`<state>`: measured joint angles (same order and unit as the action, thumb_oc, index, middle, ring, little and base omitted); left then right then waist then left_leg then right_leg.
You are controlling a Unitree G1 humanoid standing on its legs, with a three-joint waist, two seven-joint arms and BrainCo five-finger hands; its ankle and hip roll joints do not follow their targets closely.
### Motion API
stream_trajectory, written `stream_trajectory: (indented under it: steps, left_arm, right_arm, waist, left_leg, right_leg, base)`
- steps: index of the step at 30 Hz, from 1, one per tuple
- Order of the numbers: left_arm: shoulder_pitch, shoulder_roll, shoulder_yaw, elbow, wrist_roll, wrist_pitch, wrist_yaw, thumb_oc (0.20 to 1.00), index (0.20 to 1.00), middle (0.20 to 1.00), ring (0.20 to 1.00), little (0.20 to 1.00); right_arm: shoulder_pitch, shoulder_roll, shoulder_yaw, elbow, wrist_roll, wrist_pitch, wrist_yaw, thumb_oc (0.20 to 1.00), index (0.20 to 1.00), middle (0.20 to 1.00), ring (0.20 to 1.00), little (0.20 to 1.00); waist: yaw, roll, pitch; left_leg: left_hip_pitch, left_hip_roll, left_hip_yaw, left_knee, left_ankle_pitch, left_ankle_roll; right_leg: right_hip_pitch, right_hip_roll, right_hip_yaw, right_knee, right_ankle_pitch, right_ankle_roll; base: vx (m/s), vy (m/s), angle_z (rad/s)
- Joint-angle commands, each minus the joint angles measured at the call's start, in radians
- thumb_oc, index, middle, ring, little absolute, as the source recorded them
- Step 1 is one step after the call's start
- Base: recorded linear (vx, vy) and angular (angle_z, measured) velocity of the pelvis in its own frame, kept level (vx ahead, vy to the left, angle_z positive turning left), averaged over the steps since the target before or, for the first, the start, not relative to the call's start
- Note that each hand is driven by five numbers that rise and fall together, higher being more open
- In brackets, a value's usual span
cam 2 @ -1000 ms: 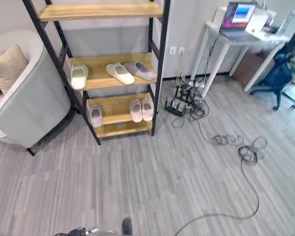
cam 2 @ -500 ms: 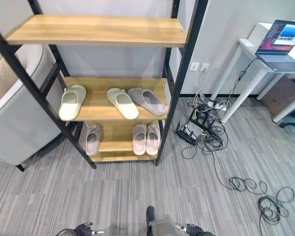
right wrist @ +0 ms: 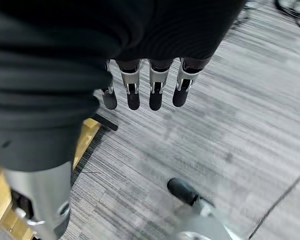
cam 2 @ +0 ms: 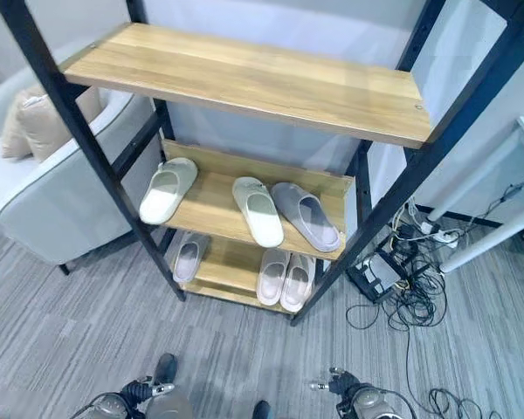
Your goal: Arrange the slippers neatly on the shoe rack.
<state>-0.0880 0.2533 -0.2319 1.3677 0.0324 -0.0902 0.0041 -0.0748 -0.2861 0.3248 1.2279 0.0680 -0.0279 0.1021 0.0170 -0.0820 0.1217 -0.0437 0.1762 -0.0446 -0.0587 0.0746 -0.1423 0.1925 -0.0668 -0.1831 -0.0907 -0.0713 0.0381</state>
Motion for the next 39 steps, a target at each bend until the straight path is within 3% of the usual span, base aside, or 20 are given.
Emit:
stream_trajectory:
  steps: [1,6,7,8,9,12,16,20,24,27,29,30,31,33,34,35,39]
  left_arm:
    - [-0.013,-0.019,-0.061,0.035,0.043,-0.002,0.005,1.000,1.000,1.000,1.000,1.000]
    - [-0.041,0.012,-0.058,0.015,0.055,-0.012,0.024,1.000,1.000,1.000,1.000,1.000]
    - [-0.048,0.019,-0.059,-0.004,0.048,-0.018,0.028,1.000,1.000,1.000,1.000,1.000]
    - [-0.035,0.020,-0.041,-0.018,0.053,-0.025,0.034,1.000,1.000,1.000,1.000,1.000]
    - [-0.038,0.010,-0.051,-0.020,0.064,-0.030,0.026,1.000,1.000,1.000,1.000,1.000]
    - [-0.052,-0.020,-0.057,-0.011,0.098,-0.035,0.030,1.000,1.000,1.000,1.000,1.000]
    - [-0.049,-0.056,-0.064,-0.003,0.098,-0.045,0.039,1.000,1.000,1.000,1.000,1.000]
    - [-0.038,-0.065,-0.058,0.007,0.104,-0.047,0.037,1.000,1.000,1.000,1.000,1.000]
    - [-0.008,-0.061,-0.045,0.017,0.123,-0.061,0.021,1.000,1.000,1.000,1.000,1.000]
    - [0.003,-0.047,-0.036,0.022,0.134,-0.077,0.019,1.000,1.000,1.000,1.000,1.000]
    - [0.002,-0.046,-0.035,0.022,0.131,-0.084,0.030,1.000,1.000,1.000,1.000,1.000]
    - [0.003,-0.035,-0.048,0.011,0.125,-0.080,0.047,1.000,1.000,1.000,1.000,1.000]
    - [0.005,-0.041,-0.032,-0.011,0.132,-0.086,0.066,1.000,1.000,1.000,1.000,1.000]
    - [-0.007,-0.061,-0.038,-0.013,0.125,-0.081,0.075,1.000,1.000,1.000,1.000,1.000]
    - [-0.015,-0.059,-0.080,-0.012,0.126,-0.069,0.062,1.000,1.000,1.000,1.000,1.000]
    - [0.019,-0.074,-0.106,-0.045,0.104,-0.085,0.052,1.000,1.000,1.000,1.000,1.000]
    - [0.023,-0.081,-0.080,-0.023,0.122,-0.083,0.071,1.000,1.000,1.000,1.000,1.000]
  right_arm:
    - [-0.018,0.026,0.025,-0.027,-0.026,-0.025,-0.014,1.000,1.000,1.000,1.000,1.000]
    - [-0.027,0.032,0.045,-0.118,-0.033,-0.040,-0.020,1.000,1.000,1.000,1.000,1.000]
    - [-0.042,0.024,0.055,-0.197,-0.043,-0.059,-0.045,1.000,1.000,1.000,1.000,1.000]
    - [0.014,-0.029,0.065,-0.352,-0.015,-0.127,0.009,1.000,1.000,1.000,1.000,1.000]
    - [0.010,-0.049,0.048,-0.310,-0.011,-0.156,0.004,1.000,1.000,1.000,1.000,1.000]
    - [-0.021,-0.072,0.036,-0.422,-0.100,-0.173,-0.071,1.000,1.000,1.000,1.000,1.000]
    - [0.062,-0.105,0.091,-0.627,-0.152,-0.199,-0.030,1.000,1.000,1.000,1.000,1.000]
    - [0.146,-0.150,0.135,-0.704,-0.179,-0.229,0.013,1.000,1.000,1.000,1.000,1.000]
    - [0.295,-0.280,0.169,-0.904,-0.183,-0.296,0.094,1.000,1.000,1.000,1.000,1.000]
    - [0.409,-0.468,0.300,-0.978,-0.278,-0.377,0.156,1.000,1.000,1.000,1.000,1.000]
    - [0.442,-0.508,0.357,-0.967,-0.316,-0.399,0.172,1.000,1.000,1.000,1.000,1.000]
    - [0.343,-0.533,0.435,-1.064,-0.412,-0.410,0.168,1.000,1.000,1.000,1.000,1.000]
    - [0.340,-0.477,0.474,-1.113,-0.459,-0.402,0.175,1.000,1.000,1.000,1.000,1.000]
    - [0.353,-0.468,0.489,-1.196,-0.453,-0.411,0.175,1.000,1.000,1.000,1.000,1.000]
    - [0.217,-0.404,0.473,-1.065,-0.355,-0.255,0.240,1.000,1.000,1.000,1.000,1.000]
    - [0.269,-0.435,0.445,-1.206,-0.181,-0.260,0.244,1.000,1.000,1.000,1.000,1.000]
    - [0.201,-0.402,0.466,-1.224,-0.254,-0.325,0.165,1.000,1.000,1.000,1.000,1.000]
  waist:
    - [0.025,-0.015,-0.049]
    - [0.006,-0.004,-0.061]
    - [-0.001,0.005,-0.065]
    - [-0.013,0.009,-0.063]
    - [-0.023,0.017,-0.062]
    - [-0.040,0.028,-0.067]
    - [-0.061,0.031,-0.051]
    - [-0.072,0.028,-0.043]
    - [-0.085,0.025,-0.048]
    - [-0.088,0.020,-0.057]
    - [-0.086,0.018,-0.062]
    - [-0.059,0.022,-0.068]
    - [-0.050,0.024,-0.062]
    - [-0.050,0.025,-0.062]
    - [-0.035,0.023,-0.071]
    - [-0.032,0.023,-0.081]
    - [-0.027,0.027,-0.075]
  left_leg:
    - [0.044,-0.050,0.030,0.061,-0.075,0.069]
    - [0.067,-0.109,0.086,0.016,-0.099,0.107]
    - [0.079,-0.119,0.101,-0.022,-0.091,0.112]
    - [0.079,-0.123,0.113,-0.029,-0.090,0.113]
    - [0.077,-0.127,0.120,-0.029,-0.093,0.114]
    - [0.066,-0.140,0.124,-0.029,-0.101,0.113]
    - [0.063,-0.145,0.128,-0.029,-0.102,0.113]
    - [0.065,-0.144,0.131,-0.029,-0.103,0.112]
    - [0.061,-0.138,0.139,-0.029,-0.098,0.105]
    - [0.073,-0.129,0.143,-0.029,-0.103,0.093]
    - [0.079,-0.125,0.140,-0.029,-0.105,0.088]
    - [0.091,-0.122,0.134,-0.029,-0.121,0.086]
    - [0.086,-0.122,0.128,-0.029,-0.115,0.088]
    - [0.086,-0.120,0.124,-0.029,-0.115,0.087]
    - [0.087,-0.120,0.119,-0.029,-0.112,0.085]
    - [0.088,-0.119,0.110,-0.029,-0.114,0.085]
    - [0.086,-0.112,0.107,-0.029,-0.114,0.083]
  right_leg:
    - [-0.088,-0.096,0.051,0.098,0.036,0.085]
    - [-0.123,-0.146,0.086,0.085,0.090,0.129]
    - [-0.132,-0.155,0.091,0.071,0.106,0.141]
    - [-0.140,-0.159,0.098,0.070,0.112,0.146]
    - [-0.144,-0.162,0.099,0.066,0.118,0.151]
    - [-0.145,-0.175,0.086,0.056,0.120,0.159]
    - [-0.155,-0.178,0.088,0.073,0.123,0.161]
    - [-0.159,-0.180,0.089,0.070,0.130,0.165]
    - [-0.165,-0.177,0.093,0.053,0.137,0.169]
    - [-0.147,-0.174,0.089,0.029,0.133,0.173]
    - [-0.135,-0.173,0.081,0.022,0.130,0.174]
    - [-0.114,-0.171,0.071,0.012,0.115,0.177]
    - [-0.109,-0.172,0.060,0.009,0.116,0.174]
    - [-0.104,-0.172,0.054,0.007,0.110,0.174]
    - [-0.094,-0.172,0.042,0.005,0.108,0.172]
    - [-0.090,-0.171,0.036,0.003,0.100,0.170]
    - [-0.091,-0.164,0.036,0.003,0.088,0.164]
  base:
    - [0.17,0.356,-0.29]
    - [0.09,0.303,-0.23]
    - [0.00,0.187,-0.08]
    - [-0.01,0.178,-0.19]
    - [-0.02,0.116,-0.22]
    - [-0.01,0.099,-0.17]
    - [0.00,0.019,0.00]
    - [0.00,-0.003,-0.01]
    - [0.00,-0.006,-0.01]
    - [0.03,-0.044,-0.04]
    - [0.08,-0.050,-0.02]
    - [0.09,-0.060,0.00]
    - [0.07,-0.045,0.00]
    - [0.02,-0.032,0.16]
    - [0.08,-0.057,0.33]
    - [0.08,-0.052,0.42]
    - [0.03,-0.028,0.07]
